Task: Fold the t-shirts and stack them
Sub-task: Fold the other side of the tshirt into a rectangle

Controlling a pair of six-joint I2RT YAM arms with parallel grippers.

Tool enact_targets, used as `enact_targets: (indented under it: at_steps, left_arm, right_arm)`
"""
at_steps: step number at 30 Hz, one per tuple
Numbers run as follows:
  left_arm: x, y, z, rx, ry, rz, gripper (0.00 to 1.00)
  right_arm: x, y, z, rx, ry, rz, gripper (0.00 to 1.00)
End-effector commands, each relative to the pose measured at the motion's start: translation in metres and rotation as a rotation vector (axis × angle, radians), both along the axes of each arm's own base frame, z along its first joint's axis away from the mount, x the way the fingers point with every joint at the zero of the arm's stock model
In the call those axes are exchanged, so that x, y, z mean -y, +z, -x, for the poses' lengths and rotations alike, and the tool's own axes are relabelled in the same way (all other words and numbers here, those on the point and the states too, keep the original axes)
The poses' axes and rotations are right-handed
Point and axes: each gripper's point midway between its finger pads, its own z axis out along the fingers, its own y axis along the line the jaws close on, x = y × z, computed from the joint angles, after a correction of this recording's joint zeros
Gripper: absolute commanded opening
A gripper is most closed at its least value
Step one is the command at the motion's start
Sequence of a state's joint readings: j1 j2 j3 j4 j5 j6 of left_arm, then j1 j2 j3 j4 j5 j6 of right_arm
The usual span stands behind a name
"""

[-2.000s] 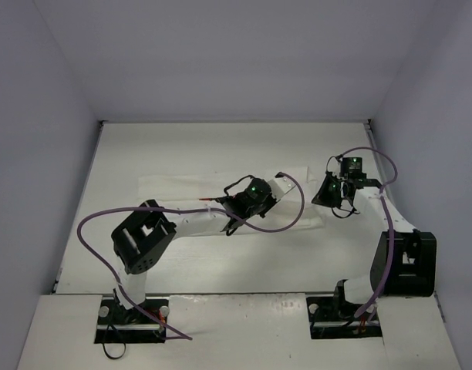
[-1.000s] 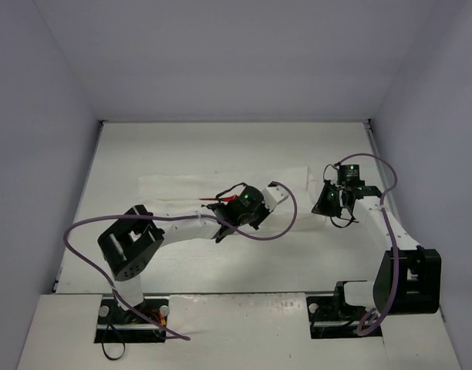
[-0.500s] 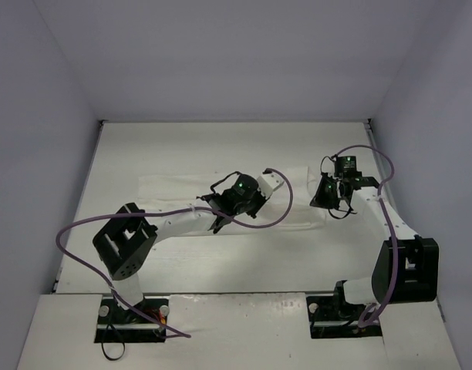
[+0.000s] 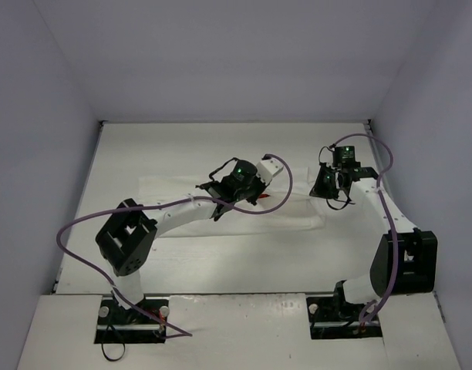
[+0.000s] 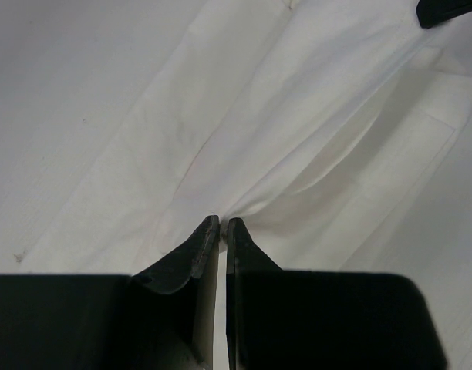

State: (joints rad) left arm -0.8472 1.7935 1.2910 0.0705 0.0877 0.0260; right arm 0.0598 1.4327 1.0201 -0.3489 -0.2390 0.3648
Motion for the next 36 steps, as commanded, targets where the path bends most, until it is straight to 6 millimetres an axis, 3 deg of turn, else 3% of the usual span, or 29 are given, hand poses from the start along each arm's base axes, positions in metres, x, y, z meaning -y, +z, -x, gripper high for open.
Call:
enact_targets:
  at_steps: [1,9,17,25,30,36]
  left_arm:
    - [0.0,0.031,0.007,0.035,-0.008,0.061,0.0]
    - [0.001,0.018,0.045,-0.005,-0.029,0.054,0.0]
    - [-0.007,0.026,0.046,0.01,-0.008,0.06,0.0]
    - [-0.008,0.003,0.048,-0.02,-0.017,0.012,0.0]
    - [-0.005,0.004,0.046,-0.012,-0.025,0.016,0.0]
    - [-0.004,0.011,0.042,0.003,-0.025,0.017,0.0]
  right_arm:
    - [0.007,0.012,0.008,0.048,0.002,0.039,0.0]
    - [0.007,-0.003,0.031,0.016,-0.01,0.033,0.0]
    - [0.0,-0.008,0.039,-0.006,-0.011,0.002,0.0]
    - [-0.006,-0.017,0.058,-0.035,-0.062,-0.023,0.0]
    - [0.004,-0.011,0.06,0.006,-0.155,0.0,0.0]
    - [0.0,-0.022,0.06,-0.053,-0.187,-0.021,0.0]
